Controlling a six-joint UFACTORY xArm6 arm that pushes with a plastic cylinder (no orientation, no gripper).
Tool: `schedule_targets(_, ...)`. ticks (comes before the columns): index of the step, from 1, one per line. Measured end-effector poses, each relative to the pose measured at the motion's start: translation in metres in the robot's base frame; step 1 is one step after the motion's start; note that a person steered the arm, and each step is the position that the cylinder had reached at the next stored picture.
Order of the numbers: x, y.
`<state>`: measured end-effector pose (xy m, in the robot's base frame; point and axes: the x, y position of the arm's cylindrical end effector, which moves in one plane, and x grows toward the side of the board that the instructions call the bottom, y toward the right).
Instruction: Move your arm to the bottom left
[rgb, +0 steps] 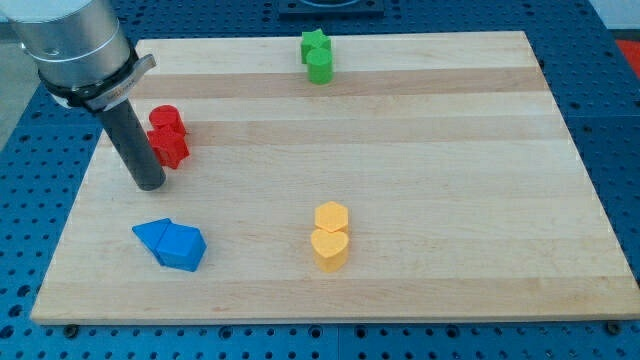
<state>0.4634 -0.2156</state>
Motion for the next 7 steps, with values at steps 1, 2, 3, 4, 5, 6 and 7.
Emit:
schedule_targets(1, 0.003, 0.000)
schedule_targets(2, 0.038, -0.005)
schedule_targets(3, 0.067, -0.034)
schedule_targets(4, 0.091, -0.053)
schedule_targets(5, 0.108, -0.048)
schedule_targets(6, 0.132, 0.000)
schedule_targets(7, 0.126, 0.033)
